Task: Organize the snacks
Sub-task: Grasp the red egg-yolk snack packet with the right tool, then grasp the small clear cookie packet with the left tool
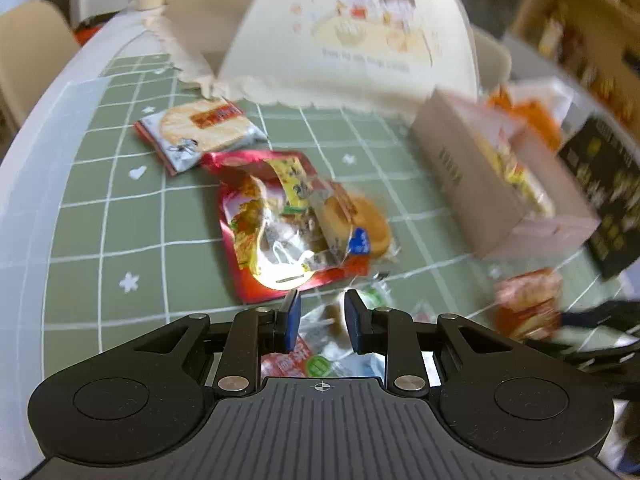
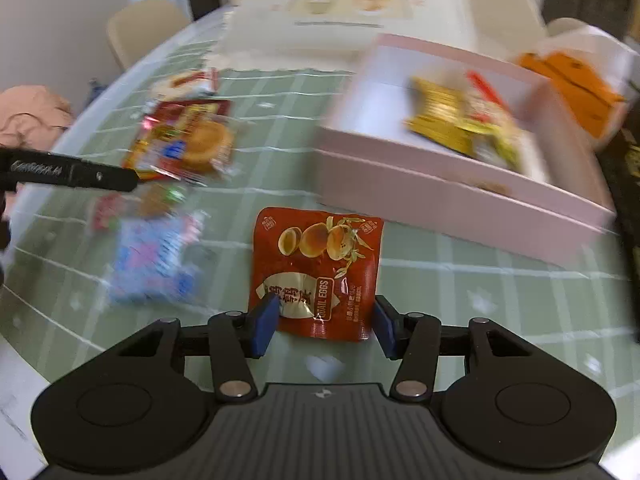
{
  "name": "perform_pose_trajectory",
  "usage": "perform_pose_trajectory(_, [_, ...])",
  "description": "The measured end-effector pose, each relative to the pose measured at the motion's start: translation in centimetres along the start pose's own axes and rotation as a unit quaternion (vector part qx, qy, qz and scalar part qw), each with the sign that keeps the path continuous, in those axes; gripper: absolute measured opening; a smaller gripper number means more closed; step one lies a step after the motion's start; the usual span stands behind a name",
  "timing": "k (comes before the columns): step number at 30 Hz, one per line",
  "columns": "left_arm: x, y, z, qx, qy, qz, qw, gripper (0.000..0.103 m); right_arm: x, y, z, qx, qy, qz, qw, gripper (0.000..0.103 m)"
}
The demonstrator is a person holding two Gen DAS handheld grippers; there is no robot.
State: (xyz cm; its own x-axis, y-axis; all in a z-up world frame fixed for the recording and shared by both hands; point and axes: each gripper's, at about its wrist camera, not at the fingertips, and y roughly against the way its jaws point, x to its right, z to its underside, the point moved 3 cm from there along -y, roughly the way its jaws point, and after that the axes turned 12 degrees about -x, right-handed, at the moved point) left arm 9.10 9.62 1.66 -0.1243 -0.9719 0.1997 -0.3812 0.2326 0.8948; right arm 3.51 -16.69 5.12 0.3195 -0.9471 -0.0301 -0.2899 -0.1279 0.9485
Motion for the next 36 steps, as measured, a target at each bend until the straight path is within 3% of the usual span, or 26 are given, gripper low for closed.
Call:
perform_pose_trajectory(6, [2.8, 0.2, 1.5, -0.020, -0.053, 0.018, 0.9982, 0.030, 3.0, 1.2, 1.5, 0.008, -0.034, -0.005, 0.999, 0.053])
perform_pose_trajectory(11, [5.4, 0.0, 3.4, -0.072, -0.095, 0.048, 0.9917, 0.030, 3.7, 0.4, 2.4, 0.006, -0.042, -0.010, 0.999, 0.062])
perform_pose_trajectory(13, [6.1, 0.5, 3.7, -0.066, -0.103, 0.060, 0.9907, 0.034, 3.5, 0.4, 2.6, 0.010, -0.034, -0.005, 0.999, 0.062])
perform_pose_trajectory(15, [6.0, 1.7, 3.3, -0.030, -0.098, 0.044, 0.9938, 0.034, 3.3, 0.6, 2.8, 0.011, -0.024, 0.002, 1.000, 0.062])
perform_pose_trajectory(18, [5.6, 2.1, 1.7, -0.006, -0.113, -0.028, 0.9932, 0.033, 3.1, 0.7, 3.3, 0.012, -0.013, 0.009, 1.000, 0.062])
perform_pose_trajectory(22, [5.1, -0.4, 0.0, -0.054, -0.147, -0.053, 0.9863, 0.035, 3.1, 1.1, 3.7, 0.013, -0.008, 0.012, 1.000, 0.062])
perform_pose_trajectory(25, [5.5, -1.2, -0.2, -0.062, -0.163, -0.056, 0.9831, 0.045, 3.3, 1.8, 4.1, 0.019, -0.009, 0.007, 1.000, 0.062])
perform_pose_trajectory(30, [5.1, -2.3, -0.9, -0.066, -0.139, -0.053, 0.9867, 0.053, 3.7, 2.5, 4.2, 0.029, -0.024, -0.002, 0.999, 0.062])
perform_pose_trajectory(33, [5.3, -2.4, -1.2, -0.063, -0.120, -0.046, 0.9897, 0.049, 3.6, 2.6, 3.9, 0.033, -0.028, -0.002, 0.999, 0.062])
perform_pose_trajectory(34, [5.5, -2.2, -1.0, -0.063, -0.114, -0.038, 0.9907, 0.043, 3.6, 2.5, 3.8, 0.034, -0.030, -0.003, 0.999, 0.062])
perform_pose_trajectory(36, [6.2, -1.8, 0.0, -0.065, -0.096, -0.012, 0.9932, 0.043, 3.6, 2.4, 3.3, 0.038, -0.039, -0.007, 0.998, 0.062])
